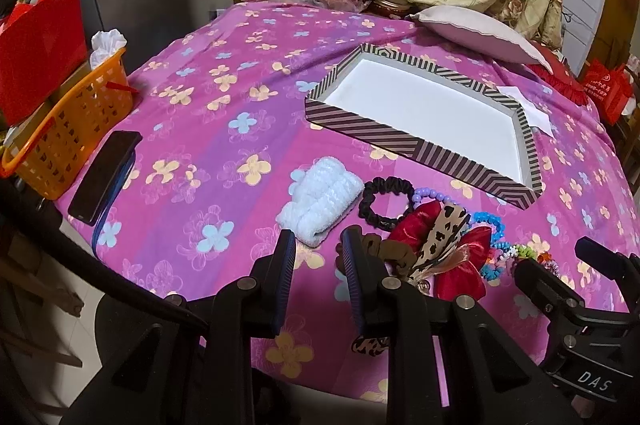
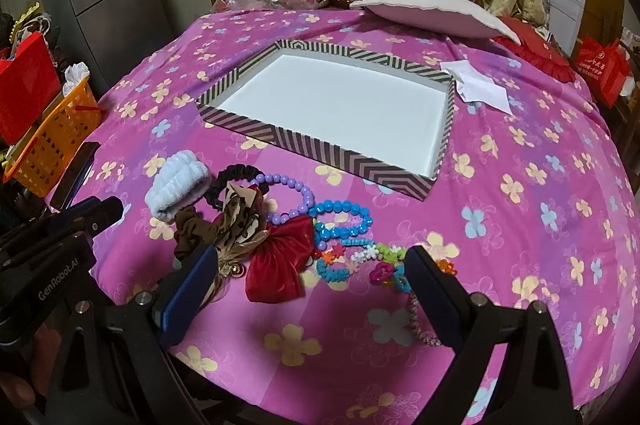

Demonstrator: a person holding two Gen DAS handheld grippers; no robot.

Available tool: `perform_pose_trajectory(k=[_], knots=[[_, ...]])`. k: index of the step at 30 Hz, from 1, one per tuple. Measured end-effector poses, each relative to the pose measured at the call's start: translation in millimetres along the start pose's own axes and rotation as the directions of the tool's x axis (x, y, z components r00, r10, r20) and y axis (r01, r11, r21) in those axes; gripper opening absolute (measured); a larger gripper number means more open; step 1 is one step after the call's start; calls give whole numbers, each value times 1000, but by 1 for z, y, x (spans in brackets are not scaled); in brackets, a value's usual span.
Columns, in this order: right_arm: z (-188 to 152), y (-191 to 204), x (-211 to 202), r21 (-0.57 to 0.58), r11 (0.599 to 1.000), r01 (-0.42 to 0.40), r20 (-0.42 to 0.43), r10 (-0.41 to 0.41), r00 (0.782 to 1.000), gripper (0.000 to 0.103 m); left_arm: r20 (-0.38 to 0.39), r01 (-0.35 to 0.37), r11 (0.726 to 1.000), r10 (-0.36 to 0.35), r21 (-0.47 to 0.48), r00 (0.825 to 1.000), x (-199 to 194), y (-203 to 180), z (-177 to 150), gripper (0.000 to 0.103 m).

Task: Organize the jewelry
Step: 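Position left tool at white fluffy scrunchie while right tool approaches leopard-print bow, then close left tool on white scrunchie while right tool grasps leopard-print bow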

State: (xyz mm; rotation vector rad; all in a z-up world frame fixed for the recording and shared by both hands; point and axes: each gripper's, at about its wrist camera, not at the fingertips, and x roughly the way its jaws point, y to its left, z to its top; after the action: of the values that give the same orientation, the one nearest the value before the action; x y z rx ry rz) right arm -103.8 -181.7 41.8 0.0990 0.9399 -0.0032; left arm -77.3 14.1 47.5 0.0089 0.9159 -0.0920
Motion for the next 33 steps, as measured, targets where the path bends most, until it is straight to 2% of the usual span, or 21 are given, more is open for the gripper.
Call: perform_pose_trajectory(k=[24, 28, 33], knots=[[-7, -6, 9, -1, 1000, -1, -16, 1, 1000, 97, -46, -1, 1000, 0, -23, 999, 16, 10, -4, 46], [-10, -13, 14, 13, 1000, -13, -28, 13, 1000, 97, -79, 8, 998, -13, -64, 997, 25, 28, -4, 46], [-17, -11, 18, 1, 997, -74, -43, 74, 996, 97, -101, 39, 989, -54, -142, 993, 34, 53, -2, 46]])
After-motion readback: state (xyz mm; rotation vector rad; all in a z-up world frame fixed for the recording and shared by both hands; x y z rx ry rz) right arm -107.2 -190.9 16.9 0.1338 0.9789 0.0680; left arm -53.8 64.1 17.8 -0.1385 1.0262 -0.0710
